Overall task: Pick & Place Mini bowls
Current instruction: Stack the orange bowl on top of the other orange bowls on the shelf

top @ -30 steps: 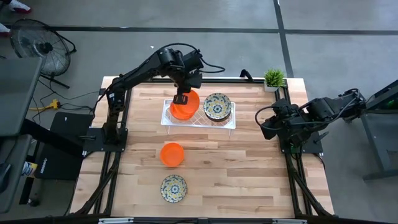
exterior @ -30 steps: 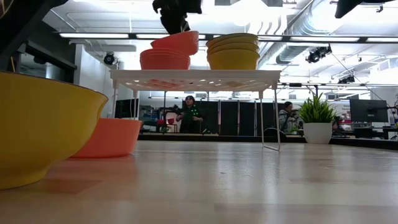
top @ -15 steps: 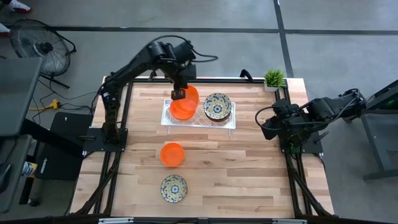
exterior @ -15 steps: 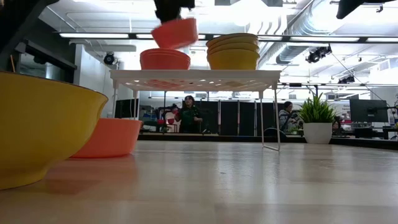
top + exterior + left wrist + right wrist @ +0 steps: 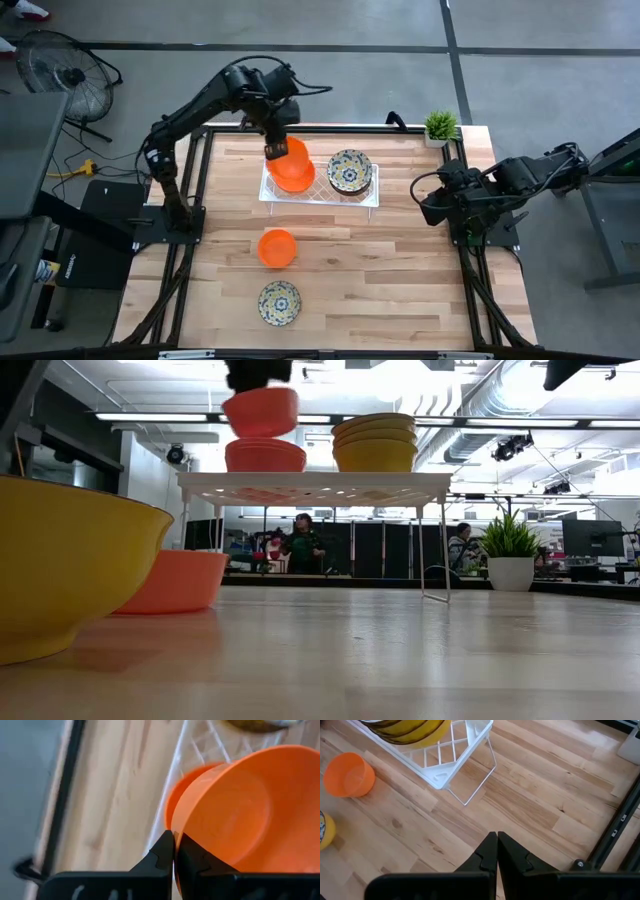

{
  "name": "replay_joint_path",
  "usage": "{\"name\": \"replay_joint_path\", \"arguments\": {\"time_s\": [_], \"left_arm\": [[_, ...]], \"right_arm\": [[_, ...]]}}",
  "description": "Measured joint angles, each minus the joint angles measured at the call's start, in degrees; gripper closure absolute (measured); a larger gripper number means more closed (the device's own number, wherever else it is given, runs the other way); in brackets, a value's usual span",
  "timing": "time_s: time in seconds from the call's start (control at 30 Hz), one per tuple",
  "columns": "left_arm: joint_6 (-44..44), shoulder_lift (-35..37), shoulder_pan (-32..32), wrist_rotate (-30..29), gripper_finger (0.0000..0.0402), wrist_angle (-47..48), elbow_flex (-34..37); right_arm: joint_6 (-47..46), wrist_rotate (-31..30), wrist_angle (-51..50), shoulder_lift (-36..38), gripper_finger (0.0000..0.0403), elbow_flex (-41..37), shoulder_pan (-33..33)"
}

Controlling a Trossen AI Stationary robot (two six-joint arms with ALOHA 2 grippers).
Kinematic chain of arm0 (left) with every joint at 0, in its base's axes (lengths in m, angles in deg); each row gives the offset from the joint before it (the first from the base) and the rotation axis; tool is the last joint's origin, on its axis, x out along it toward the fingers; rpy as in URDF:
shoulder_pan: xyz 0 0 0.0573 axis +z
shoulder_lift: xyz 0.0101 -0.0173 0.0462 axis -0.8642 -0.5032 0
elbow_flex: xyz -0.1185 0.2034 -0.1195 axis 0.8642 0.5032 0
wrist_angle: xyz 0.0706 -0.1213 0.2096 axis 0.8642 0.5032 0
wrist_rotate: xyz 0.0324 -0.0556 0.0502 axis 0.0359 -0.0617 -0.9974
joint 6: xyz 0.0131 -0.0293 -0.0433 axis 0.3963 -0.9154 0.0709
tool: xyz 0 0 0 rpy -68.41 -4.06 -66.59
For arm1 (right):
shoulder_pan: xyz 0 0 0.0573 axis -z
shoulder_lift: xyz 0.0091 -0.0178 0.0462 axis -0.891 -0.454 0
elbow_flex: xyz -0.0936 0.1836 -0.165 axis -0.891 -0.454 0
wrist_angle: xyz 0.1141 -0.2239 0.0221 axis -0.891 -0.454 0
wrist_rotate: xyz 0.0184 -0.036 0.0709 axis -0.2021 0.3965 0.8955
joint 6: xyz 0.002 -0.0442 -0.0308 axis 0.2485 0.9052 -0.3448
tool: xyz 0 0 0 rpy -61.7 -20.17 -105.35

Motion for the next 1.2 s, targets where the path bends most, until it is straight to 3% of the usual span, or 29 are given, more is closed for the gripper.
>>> {"name": "replay_joint_path", "arguments": {"time_s": [0.37, 1.2], "left_arm": [[-7.19, 3.08, 1.53, 4.66, 0.0401, 0.29, 4.16], [-10.29, -3.88, -0.14, 2.29, 0.0401, 0.09, 4.26]], "right_arm": [[1.58, 0.53, -0.01, 0.0, 0.0403, 0.0, 0.0], [3.48, 1.32, 0.02, 0.0, 0.0403, 0.0, 0.0]]}}
